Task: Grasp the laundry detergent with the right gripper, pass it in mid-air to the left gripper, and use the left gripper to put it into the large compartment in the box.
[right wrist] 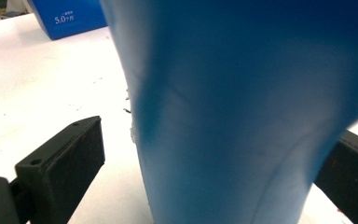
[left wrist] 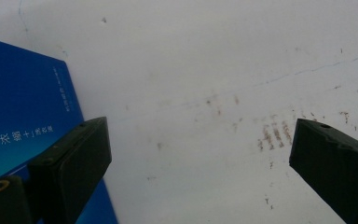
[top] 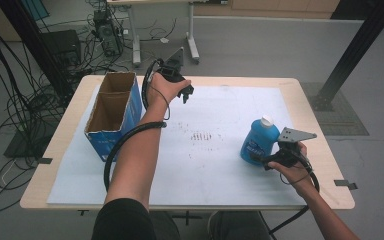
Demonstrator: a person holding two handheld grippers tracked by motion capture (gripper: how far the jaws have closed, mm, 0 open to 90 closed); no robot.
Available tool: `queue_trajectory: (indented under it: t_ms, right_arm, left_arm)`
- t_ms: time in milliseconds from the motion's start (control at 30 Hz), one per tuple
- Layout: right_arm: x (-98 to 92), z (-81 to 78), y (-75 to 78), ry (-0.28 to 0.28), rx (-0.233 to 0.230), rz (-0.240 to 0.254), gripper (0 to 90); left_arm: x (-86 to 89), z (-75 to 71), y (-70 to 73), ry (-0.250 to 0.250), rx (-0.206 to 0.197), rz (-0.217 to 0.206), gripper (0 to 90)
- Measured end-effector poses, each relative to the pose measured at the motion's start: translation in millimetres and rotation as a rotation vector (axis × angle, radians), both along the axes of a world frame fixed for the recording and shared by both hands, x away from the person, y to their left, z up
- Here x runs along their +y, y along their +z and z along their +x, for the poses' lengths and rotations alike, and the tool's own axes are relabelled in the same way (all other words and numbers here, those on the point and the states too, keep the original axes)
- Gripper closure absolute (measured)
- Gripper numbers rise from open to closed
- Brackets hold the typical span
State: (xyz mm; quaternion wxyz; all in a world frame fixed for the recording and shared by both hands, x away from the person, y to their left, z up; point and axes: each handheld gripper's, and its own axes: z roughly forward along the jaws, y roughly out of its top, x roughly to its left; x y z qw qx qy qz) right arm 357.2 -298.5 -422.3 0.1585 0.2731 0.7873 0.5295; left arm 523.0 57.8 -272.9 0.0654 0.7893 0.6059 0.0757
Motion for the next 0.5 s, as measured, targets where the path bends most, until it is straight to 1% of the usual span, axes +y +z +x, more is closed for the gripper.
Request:
queue_trajectory:
  t_ms: [500]
  right_arm:
    - [-2.2,-0.5,-1.3,-0.001,-0.006,0.005,4.2]
  left_arm:
    - [-2.4,-0.2,0.2,-0.006,0.000,0.002,5.9]
